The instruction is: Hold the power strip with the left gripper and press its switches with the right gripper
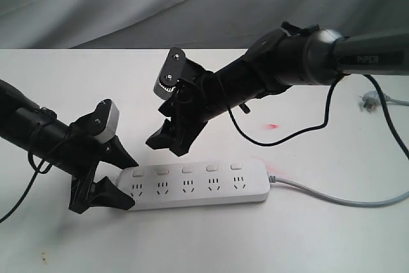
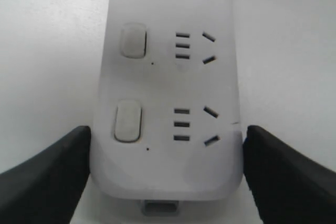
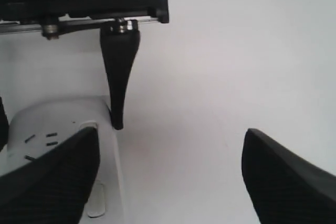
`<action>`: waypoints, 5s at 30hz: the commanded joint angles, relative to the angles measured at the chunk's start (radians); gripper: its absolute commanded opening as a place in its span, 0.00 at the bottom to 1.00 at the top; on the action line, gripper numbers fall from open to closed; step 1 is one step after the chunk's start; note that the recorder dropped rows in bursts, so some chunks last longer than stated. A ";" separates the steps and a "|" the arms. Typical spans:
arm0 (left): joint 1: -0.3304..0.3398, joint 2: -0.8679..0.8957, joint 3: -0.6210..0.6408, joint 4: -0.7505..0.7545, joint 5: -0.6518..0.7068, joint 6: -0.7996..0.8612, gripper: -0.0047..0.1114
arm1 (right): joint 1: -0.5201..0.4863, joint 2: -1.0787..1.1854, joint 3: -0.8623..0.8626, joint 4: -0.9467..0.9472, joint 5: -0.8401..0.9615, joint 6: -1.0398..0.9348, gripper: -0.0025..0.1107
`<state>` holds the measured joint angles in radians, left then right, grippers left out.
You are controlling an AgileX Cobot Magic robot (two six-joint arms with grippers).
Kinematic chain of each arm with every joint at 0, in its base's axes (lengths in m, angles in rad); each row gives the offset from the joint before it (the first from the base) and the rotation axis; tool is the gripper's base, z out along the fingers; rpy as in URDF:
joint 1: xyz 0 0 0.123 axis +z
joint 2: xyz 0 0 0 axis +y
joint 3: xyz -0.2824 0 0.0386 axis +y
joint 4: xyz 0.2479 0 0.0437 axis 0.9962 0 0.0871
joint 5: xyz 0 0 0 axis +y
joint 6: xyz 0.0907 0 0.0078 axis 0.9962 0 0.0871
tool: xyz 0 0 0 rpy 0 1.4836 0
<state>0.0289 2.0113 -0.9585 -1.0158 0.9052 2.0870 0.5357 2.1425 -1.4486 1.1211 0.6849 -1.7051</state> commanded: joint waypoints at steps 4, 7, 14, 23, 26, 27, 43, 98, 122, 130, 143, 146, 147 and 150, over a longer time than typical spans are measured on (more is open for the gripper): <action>-0.006 0.002 0.001 0.029 -0.016 0.007 0.45 | 0.035 0.008 -0.007 0.067 -0.046 -0.015 0.64; -0.006 0.002 0.001 0.029 -0.016 0.007 0.45 | 0.032 0.009 -0.007 0.069 -0.048 -0.043 0.64; -0.006 0.002 0.001 0.029 -0.016 0.007 0.45 | 0.042 0.038 -0.007 0.092 -0.048 -0.103 0.64; -0.006 0.002 0.001 0.029 -0.016 0.007 0.45 | 0.103 0.063 -0.007 0.090 -0.135 -0.148 0.64; -0.006 0.002 0.001 0.029 -0.016 0.007 0.45 | 0.103 0.063 -0.007 0.090 -0.161 -0.148 0.64; -0.006 0.002 0.001 0.029 -0.016 0.007 0.45 | 0.103 0.063 -0.007 0.090 -0.161 -0.148 0.64; -0.006 0.002 0.001 0.029 -0.016 0.007 0.45 | 0.103 0.106 -0.007 0.093 -0.156 -0.126 0.64; -0.006 0.002 0.001 0.029 -0.016 0.007 0.45 | -0.021 -0.044 0.064 0.018 0.015 -0.039 0.64; -0.006 0.002 0.001 0.029 -0.016 0.007 0.45 | 0.024 0.061 0.064 -0.172 -0.119 0.076 0.64; -0.006 0.002 0.001 0.029 -0.016 0.007 0.45 | 0.024 0.090 0.068 -0.196 -0.126 0.092 0.64; -0.006 0.002 0.001 0.029 -0.016 0.007 0.45 | 0.026 0.099 0.068 -0.196 -0.133 0.107 0.64; -0.006 0.002 0.001 0.029 -0.016 0.007 0.45 | 0.026 0.099 0.068 -0.196 -0.133 0.110 0.64; -0.006 0.002 0.001 0.029 -0.016 0.007 0.45 | 0.030 0.099 0.068 -0.196 -0.133 0.110 0.64; -0.006 0.002 0.001 0.029 -0.016 0.007 0.45 | 0.043 0.099 0.068 -0.196 -0.143 0.110 0.64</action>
<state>0.0289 2.0113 -0.9585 -1.0120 0.9029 2.0850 0.5582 2.2005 -1.3933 0.9906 0.5819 -1.5826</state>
